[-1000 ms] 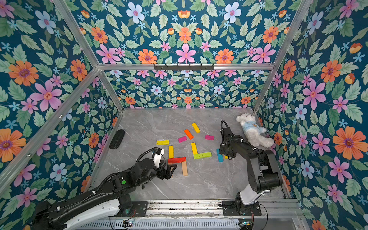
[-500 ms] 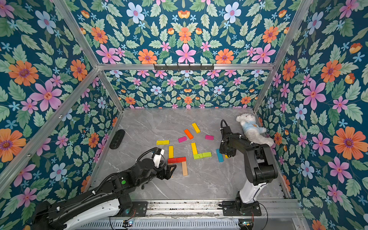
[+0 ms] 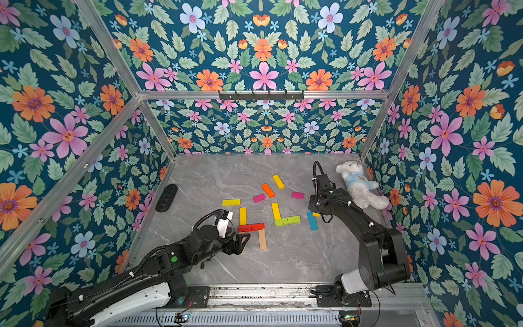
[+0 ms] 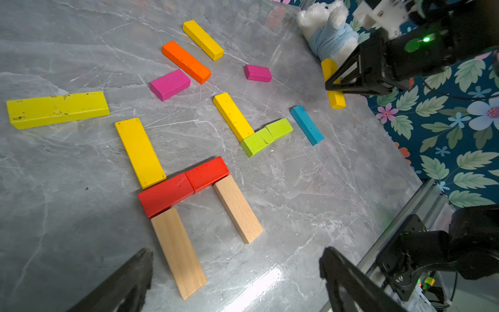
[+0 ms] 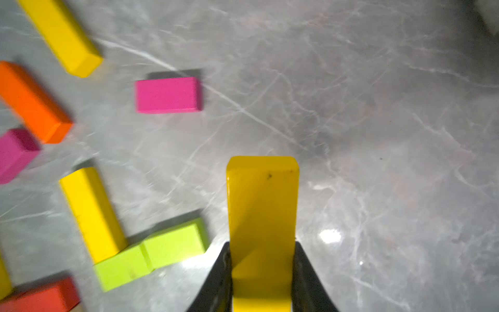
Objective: Assemble the letter h with building blocks
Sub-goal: Pick up the building block from the center of the board, then assemble the building block at the center of the board.
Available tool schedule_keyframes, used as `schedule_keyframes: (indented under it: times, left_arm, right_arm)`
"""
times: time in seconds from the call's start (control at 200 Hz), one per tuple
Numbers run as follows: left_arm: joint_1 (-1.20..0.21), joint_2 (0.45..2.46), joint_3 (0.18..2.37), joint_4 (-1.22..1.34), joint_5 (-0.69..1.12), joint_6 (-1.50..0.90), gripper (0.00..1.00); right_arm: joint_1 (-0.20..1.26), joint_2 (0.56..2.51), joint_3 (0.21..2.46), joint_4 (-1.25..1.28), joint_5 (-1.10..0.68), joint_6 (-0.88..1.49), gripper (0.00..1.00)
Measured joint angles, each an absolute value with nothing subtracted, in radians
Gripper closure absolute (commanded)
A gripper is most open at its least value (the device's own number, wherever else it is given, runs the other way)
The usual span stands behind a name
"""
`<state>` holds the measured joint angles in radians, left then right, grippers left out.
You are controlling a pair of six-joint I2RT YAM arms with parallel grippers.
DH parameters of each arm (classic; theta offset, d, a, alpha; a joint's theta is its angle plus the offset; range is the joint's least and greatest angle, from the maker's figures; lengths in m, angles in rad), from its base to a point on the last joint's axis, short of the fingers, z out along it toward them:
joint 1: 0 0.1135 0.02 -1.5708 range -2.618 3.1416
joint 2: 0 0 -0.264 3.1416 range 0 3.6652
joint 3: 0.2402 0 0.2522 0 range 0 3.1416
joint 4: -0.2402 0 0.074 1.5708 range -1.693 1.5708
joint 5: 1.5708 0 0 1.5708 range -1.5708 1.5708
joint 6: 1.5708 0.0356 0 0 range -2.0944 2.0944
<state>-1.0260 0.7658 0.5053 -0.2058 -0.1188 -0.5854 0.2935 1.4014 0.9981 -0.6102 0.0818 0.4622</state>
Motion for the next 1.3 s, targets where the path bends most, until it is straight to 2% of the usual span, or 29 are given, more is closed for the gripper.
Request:
schedule_keyframes:
  times: [0.135,0.24,0.36,0.49,0.715,1.3]
  left_arm:
    - [-1.026,0.737,0.496,-0.202,-0.122,-0.585,0.01]
    - [-1.026,0.717,0.484,-0.202,-0.122,-0.585,0.01]
    - [-1.026,0.694,0.475,-0.204,-0.122,-0.585,0.01]
    - [-1.026,0.660,0.469,-0.213,-0.122,-0.578,0.00]
    - [-1.026,0.603,0.460,-0.223,-0.126,-0.578,0.01]
    - [-1.026,0.592,0.460,-0.227,-0.126,-0.574,0.01]
  right_arm:
    - [0.489,1.291,0.942,-0.676,0.093,0.580,0.88]
    - [0.659,1.283,0.929,-0.720,0.116,0.678,0.88]
    - [0.819,1.373,0.912,-0.723,0.109,0.779,0.89]
    - [0.917,1.528,0.950,-0.722,0.096,0.850,0.91]
    - [0.937,1.636,1.004,-0.687,0.088,0.878,0.91]
    - [0.873,1.687,0.958,-0.578,0.032,0.775,0.89]
